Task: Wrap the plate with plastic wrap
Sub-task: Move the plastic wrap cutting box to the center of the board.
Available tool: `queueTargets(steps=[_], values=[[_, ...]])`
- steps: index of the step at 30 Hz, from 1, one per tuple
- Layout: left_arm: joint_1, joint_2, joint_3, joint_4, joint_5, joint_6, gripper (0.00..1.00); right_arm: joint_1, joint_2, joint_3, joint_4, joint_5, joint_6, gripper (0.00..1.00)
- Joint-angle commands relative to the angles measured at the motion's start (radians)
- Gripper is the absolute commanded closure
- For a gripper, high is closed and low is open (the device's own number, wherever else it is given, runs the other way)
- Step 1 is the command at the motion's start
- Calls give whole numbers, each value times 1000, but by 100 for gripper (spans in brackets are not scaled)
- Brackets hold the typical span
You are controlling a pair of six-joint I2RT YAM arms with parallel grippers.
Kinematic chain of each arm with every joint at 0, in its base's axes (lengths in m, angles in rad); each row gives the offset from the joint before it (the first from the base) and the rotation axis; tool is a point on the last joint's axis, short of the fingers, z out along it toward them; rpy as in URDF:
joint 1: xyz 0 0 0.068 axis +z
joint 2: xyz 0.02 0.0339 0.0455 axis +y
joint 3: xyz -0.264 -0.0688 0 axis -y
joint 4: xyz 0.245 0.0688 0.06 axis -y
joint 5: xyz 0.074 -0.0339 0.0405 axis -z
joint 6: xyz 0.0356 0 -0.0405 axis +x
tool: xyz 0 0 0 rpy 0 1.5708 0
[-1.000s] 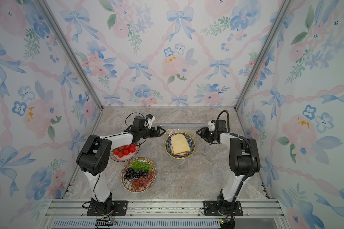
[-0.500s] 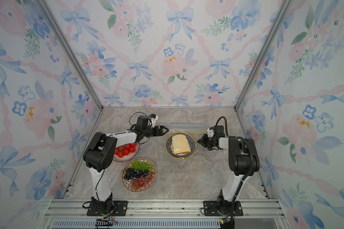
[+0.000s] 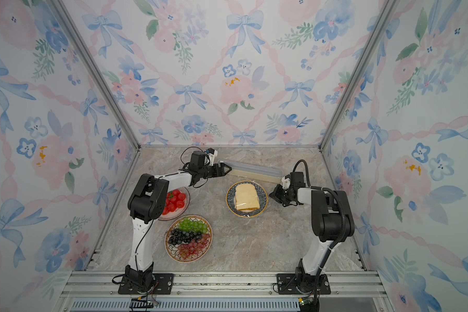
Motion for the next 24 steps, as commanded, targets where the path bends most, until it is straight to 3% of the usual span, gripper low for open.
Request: queueTargets(steps=[1, 9, 15, 18, 24], values=[[16, -23, -7, 17, -35, 12, 10, -31, -55, -14, -89, 95, -24, 79], [7, -306, -268, 8, -136, 94, 14, -61, -213, 63, -268, 229, -157, 54], [-73, -498, -447, 1, -152, 58, 12, 3, -314, 62, -198, 194, -179, 30], [-107, -554, -509, 1, -146, 10, 11, 42, -330, 38, -103, 146, -174, 12], [-175, -562, -572, 4, -146, -74, 10, 117, -178, 70, 51, -5, -90, 10]])
